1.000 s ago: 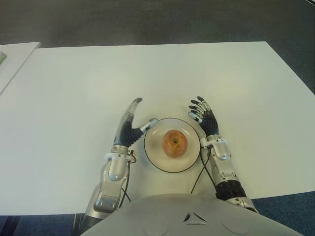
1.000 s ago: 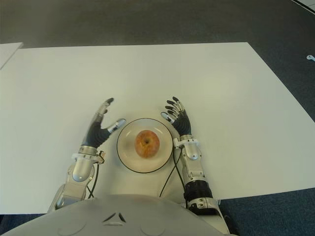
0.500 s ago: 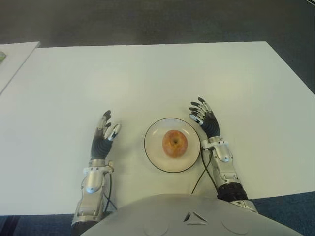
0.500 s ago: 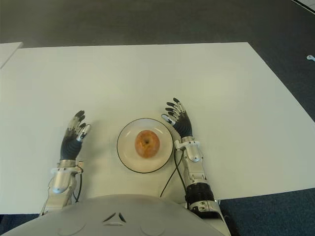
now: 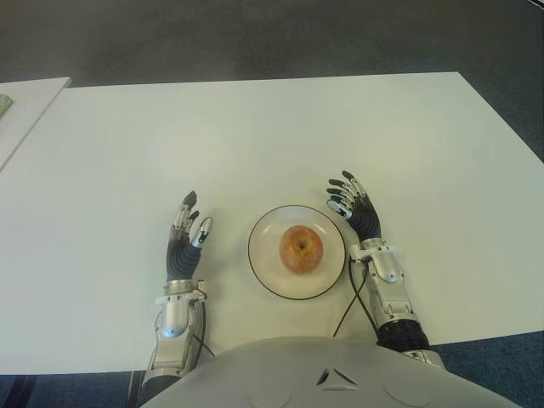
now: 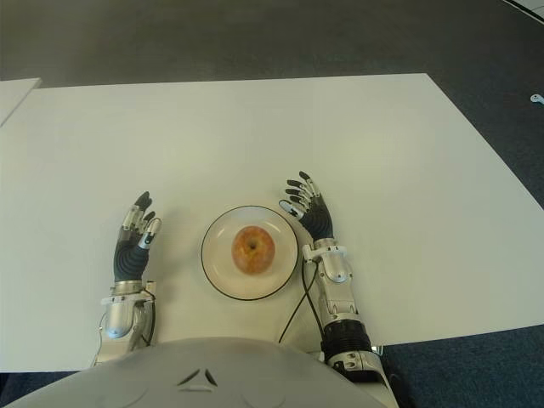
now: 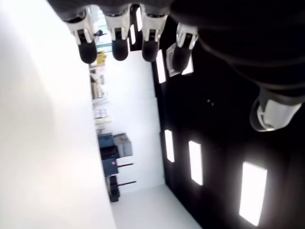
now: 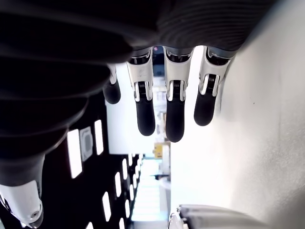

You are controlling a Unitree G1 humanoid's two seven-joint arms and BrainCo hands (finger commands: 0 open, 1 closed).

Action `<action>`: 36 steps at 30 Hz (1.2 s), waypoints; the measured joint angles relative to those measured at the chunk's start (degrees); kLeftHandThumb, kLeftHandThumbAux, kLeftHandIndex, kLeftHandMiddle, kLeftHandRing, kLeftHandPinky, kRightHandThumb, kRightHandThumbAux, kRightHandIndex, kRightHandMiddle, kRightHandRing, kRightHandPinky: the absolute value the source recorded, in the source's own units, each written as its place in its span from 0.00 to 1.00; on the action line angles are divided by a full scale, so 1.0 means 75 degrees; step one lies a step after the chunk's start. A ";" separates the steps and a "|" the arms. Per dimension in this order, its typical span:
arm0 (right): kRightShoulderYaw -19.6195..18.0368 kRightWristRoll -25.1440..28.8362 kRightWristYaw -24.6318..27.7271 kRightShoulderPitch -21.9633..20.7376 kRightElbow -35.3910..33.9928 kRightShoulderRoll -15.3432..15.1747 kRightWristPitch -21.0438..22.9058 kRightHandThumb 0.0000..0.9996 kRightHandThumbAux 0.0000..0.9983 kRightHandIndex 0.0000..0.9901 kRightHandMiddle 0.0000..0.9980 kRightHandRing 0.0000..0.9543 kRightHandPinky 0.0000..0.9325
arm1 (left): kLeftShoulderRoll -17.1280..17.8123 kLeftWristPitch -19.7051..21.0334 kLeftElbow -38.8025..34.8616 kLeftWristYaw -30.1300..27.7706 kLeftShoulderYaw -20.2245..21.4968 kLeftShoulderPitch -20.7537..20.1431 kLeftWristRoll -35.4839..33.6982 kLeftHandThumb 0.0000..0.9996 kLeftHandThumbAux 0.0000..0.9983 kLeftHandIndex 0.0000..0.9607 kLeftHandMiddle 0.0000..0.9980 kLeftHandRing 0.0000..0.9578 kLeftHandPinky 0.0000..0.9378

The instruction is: Put the apples into the plate.

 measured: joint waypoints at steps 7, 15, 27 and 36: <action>-0.0001 0.0075 0.0142 0.0237 -0.0242 -0.0060 0.0029 0.11 0.59 0.09 0.25 0.25 0.19 | -0.0069 -0.0639 0.0267 0.0071 -0.0011 -0.0352 0.0064 0.09 0.41 0.22 0.08 0.04 0.10; -0.0008 0.0174 0.0493 0.0619 -0.0581 -0.0238 0.0046 0.10 0.58 0.09 0.24 0.22 0.14 | -0.0391 -0.0967 -0.0048 0.0102 -0.0353 0.0080 0.0088 0.14 0.42 0.18 0.11 0.07 0.12; -0.0030 0.0259 0.0606 0.0780 -0.0714 -0.0295 -0.0043 0.13 0.58 0.11 0.23 0.22 0.24 | -0.0622 0.0067 -0.0541 -0.0374 -0.0889 0.0861 -0.0226 0.09 0.42 0.09 0.08 0.06 0.07; -0.0084 0.0432 0.0609 0.1310 -0.1150 -0.0142 -0.0199 0.15 0.63 0.06 0.11 0.10 0.09 | -0.0677 0.1554 -0.1742 -0.0501 -0.1291 0.1877 -0.0170 0.03 0.42 0.03 0.03 0.01 0.01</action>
